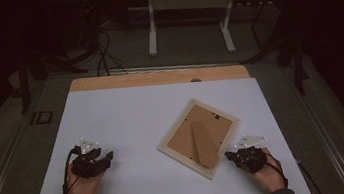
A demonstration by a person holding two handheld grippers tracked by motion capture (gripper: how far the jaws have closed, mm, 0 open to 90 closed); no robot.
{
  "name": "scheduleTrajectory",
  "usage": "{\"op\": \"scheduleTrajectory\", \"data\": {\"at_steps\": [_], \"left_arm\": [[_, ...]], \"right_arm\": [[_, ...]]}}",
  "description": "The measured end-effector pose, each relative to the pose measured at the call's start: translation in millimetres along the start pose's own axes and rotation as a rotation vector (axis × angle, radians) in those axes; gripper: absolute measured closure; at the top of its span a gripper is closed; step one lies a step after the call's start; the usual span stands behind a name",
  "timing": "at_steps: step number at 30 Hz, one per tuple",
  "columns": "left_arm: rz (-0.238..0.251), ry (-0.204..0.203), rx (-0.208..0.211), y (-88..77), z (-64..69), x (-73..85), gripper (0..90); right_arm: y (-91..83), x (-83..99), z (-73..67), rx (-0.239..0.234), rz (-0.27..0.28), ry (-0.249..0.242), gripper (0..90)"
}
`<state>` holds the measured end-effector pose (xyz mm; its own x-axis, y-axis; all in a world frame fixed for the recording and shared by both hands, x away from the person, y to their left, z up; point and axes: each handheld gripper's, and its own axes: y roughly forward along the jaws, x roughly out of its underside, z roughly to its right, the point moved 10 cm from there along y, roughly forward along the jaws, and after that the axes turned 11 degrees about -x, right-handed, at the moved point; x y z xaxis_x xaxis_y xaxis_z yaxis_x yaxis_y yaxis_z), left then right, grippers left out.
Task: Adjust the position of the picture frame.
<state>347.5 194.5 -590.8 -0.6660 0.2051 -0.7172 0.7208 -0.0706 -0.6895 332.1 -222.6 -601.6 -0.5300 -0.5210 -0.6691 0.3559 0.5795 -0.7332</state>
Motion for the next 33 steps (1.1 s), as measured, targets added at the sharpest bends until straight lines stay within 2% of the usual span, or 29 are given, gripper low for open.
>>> {"op": "scheduleTrajectory", "data": {"at_steps": [4, 9, 12, 14, 15, 23, 25, 33], "left_arm": [[-0.001, 0.008, 0.019, -0.9, 5.2, 0.2, 57.0], [-0.009, 0.034, 0.069, -2.1, 20.0, 0.6, 62.7], [-0.014, 0.057, 0.060, -1.0, 25.7, 0.7, 64.4], [-0.014, 0.058, 0.058, -0.6, 26.8, 0.2, 64.4], [-0.018, 0.078, 0.051, 0.8, 28.8, -1.8, 64.1], [-0.014, 0.087, 0.061, 3.0, 35.3, -12.7, 64.4], [-0.011, 0.072, 0.085, 5.1, 39.7, -16.1, 65.8], [-0.010, 0.125, 0.109, 8.9, 62.8, -26.5, 68.7]], "right_arm": [[1.8, -1.5, -2.0, -0.011, -0.001, -0.007, 90.0], [3.4, -2.8, -3.6, -0.014, -0.001, -0.012, 90.0], [4.4, -3.7, -4.8, -0.018, -0.002, -0.013, 90.0], [4.7, -4.0, -5.0, -0.018, -0.001, -0.015, 90.0], [5.7, -4.8, -6.2, -0.021, -0.002, -0.017, 90.0], [11.2, -9.8, -11.8, -0.044, -0.020, -0.048, 90.0], [12.4, -10.9, -12.8, -0.059, -0.015, -0.045, 90.0], [16.8, -14.5, -19.8, -0.075, -0.025, -0.065, 90.0]]}}
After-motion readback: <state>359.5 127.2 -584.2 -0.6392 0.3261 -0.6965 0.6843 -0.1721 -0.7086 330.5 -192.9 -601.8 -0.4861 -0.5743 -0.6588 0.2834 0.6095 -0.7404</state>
